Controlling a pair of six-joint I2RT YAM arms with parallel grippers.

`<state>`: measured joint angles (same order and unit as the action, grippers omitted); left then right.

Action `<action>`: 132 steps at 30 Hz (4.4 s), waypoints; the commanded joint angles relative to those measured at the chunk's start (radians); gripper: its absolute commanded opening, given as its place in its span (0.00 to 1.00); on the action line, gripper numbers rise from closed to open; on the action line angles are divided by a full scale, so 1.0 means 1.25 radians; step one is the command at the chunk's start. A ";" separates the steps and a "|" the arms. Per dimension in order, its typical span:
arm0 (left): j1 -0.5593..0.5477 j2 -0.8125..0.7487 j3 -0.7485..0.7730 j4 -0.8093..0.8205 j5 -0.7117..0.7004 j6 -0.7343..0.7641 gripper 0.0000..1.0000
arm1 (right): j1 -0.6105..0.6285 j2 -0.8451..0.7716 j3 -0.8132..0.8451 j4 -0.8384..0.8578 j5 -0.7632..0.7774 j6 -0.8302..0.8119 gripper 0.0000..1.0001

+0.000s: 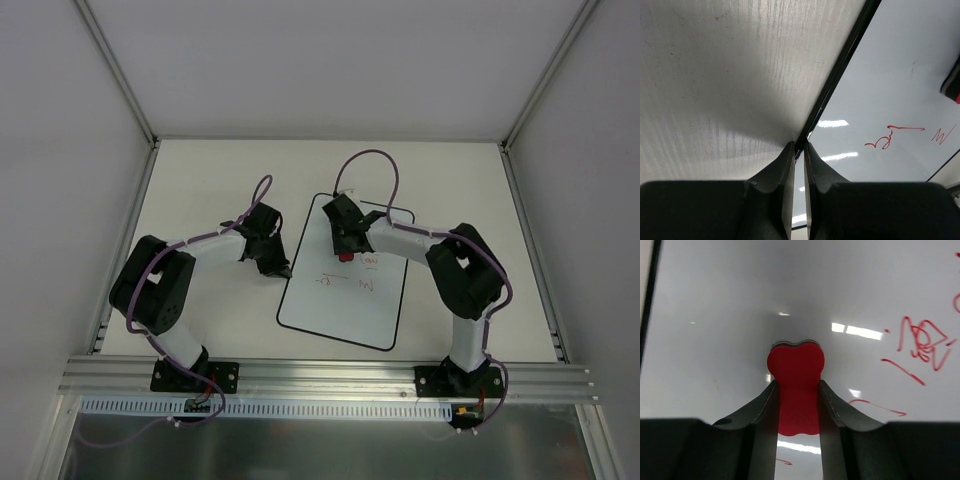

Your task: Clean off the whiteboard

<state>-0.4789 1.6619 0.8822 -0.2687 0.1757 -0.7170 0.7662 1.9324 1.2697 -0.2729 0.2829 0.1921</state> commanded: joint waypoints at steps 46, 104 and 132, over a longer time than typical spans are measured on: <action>-0.011 0.039 -0.019 -0.056 -0.055 -0.033 0.00 | 0.220 0.010 -0.088 -0.023 -0.113 0.140 0.00; 0.003 0.012 -0.048 -0.057 -0.047 -0.008 0.00 | -0.121 -0.016 -0.027 -0.201 -0.007 0.213 0.00; 0.005 0.011 -0.060 -0.057 -0.044 0.003 0.00 | -0.199 -0.061 -0.053 -0.231 0.079 0.179 0.00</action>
<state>-0.4770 1.6474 0.8566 -0.2394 0.1802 -0.7467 0.5243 1.7355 1.0714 -0.5526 0.3855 0.4961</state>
